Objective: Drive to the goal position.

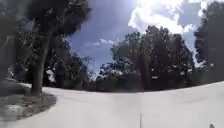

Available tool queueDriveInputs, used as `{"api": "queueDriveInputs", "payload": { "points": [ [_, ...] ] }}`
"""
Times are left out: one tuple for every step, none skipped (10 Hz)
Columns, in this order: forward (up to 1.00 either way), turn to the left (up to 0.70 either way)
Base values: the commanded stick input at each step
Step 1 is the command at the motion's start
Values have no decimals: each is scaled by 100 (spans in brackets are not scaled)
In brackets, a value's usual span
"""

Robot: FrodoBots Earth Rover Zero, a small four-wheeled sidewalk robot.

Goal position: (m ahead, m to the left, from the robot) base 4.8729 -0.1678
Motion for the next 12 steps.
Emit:
{"api": "queueDriveInputs", "payload": {
  "points": [
    [85,0],
    [85,0],
    [85,0],
    [85,34],
    [85,34],
    [85,34],
    [85,34],
    [85,34],
    [85,34],
    [85,34],
    [85,34],
    [85,34]
  ]
}}
